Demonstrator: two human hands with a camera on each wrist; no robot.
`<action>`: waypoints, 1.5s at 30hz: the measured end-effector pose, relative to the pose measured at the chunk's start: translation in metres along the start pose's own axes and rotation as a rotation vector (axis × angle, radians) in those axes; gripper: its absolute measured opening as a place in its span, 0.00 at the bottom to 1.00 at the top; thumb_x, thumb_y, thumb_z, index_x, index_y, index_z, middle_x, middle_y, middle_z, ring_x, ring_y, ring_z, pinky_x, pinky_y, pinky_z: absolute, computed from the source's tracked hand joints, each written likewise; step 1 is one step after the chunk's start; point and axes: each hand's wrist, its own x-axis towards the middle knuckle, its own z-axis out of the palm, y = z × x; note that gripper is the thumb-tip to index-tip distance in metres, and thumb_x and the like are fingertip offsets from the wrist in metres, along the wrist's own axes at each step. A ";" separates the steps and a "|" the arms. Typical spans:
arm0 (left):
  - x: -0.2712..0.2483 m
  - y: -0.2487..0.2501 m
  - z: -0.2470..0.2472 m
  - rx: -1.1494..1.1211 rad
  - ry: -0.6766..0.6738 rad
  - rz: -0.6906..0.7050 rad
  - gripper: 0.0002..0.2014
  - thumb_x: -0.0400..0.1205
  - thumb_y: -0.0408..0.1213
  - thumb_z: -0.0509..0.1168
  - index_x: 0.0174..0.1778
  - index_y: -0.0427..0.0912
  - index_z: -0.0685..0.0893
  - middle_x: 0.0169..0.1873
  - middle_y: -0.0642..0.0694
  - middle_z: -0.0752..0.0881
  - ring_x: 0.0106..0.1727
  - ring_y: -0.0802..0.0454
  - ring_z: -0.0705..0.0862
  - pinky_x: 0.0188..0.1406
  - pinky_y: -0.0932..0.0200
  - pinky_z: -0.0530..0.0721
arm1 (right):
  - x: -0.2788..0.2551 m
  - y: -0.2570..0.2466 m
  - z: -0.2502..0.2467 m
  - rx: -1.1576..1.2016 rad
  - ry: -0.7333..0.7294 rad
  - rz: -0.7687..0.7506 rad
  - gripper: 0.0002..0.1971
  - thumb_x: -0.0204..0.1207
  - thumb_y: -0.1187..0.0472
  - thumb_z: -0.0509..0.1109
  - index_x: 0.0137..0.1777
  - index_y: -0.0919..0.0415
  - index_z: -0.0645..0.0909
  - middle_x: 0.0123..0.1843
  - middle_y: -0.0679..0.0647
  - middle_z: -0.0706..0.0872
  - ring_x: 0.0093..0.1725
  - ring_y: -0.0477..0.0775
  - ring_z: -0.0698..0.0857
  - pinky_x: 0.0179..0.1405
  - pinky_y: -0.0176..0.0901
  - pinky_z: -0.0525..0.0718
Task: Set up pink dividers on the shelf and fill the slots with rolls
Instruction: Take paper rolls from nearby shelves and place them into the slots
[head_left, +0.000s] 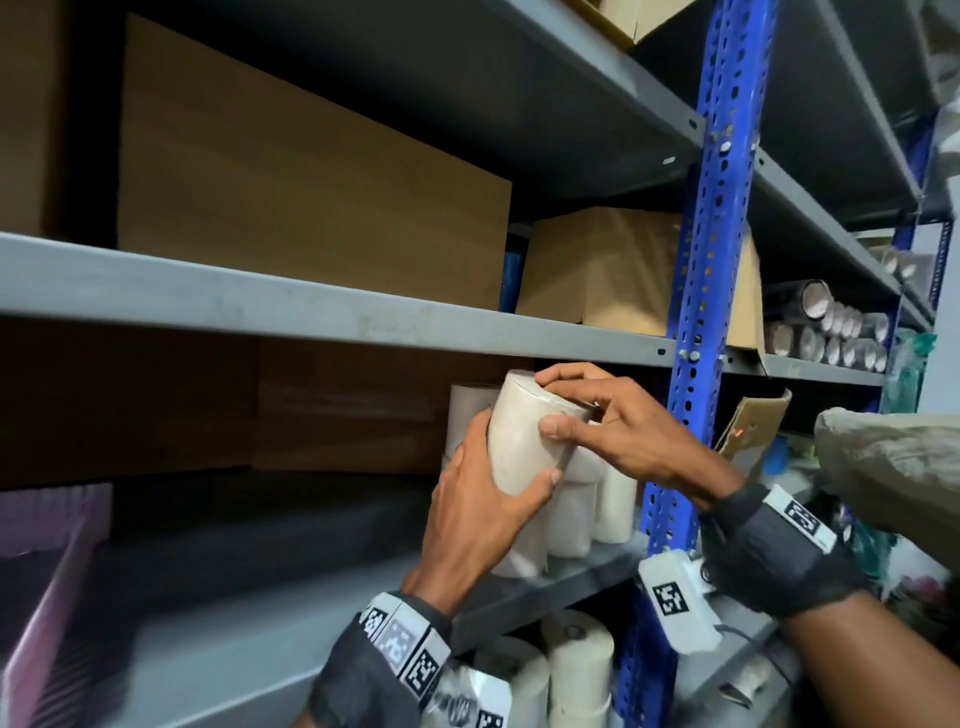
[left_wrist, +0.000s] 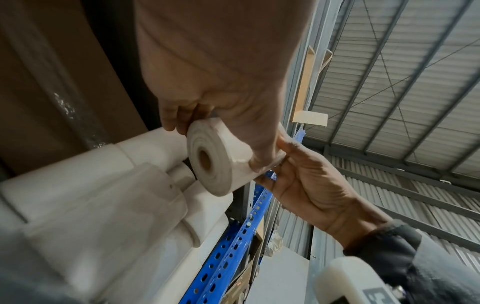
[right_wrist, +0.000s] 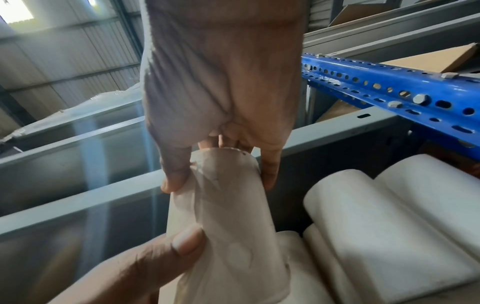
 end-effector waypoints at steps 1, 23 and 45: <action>-0.007 0.002 -0.005 -0.018 -0.007 0.001 0.39 0.69 0.68 0.75 0.74 0.73 0.65 0.65 0.61 0.82 0.61 0.57 0.85 0.55 0.46 0.90 | -0.004 -0.003 0.001 0.004 -0.017 -0.009 0.19 0.74 0.59 0.79 0.65 0.62 0.87 0.68 0.46 0.81 0.66 0.43 0.82 0.60 0.35 0.82; -0.299 0.055 -0.181 -0.123 0.200 -0.290 0.52 0.52 0.64 0.88 0.70 0.75 0.67 0.64 0.66 0.83 0.62 0.60 0.88 0.50 0.59 0.90 | -0.134 -0.191 0.140 0.238 -0.565 -0.346 0.17 0.71 0.45 0.81 0.60 0.47 0.90 0.68 0.38 0.80 0.71 0.45 0.80 0.64 0.46 0.84; -0.475 0.102 -0.503 0.299 0.512 -0.246 0.48 0.67 0.60 0.84 0.82 0.69 0.66 0.72 0.59 0.83 0.68 0.56 0.86 0.59 0.52 0.89 | -0.127 -0.480 0.368 0.238 -0.670 -0.631 0.25 0.73 0.40 0.76 0.66 0.53 0.86 0.72 0.35 0.77 0.72 0.36 0.77 0.68 0.44 0.81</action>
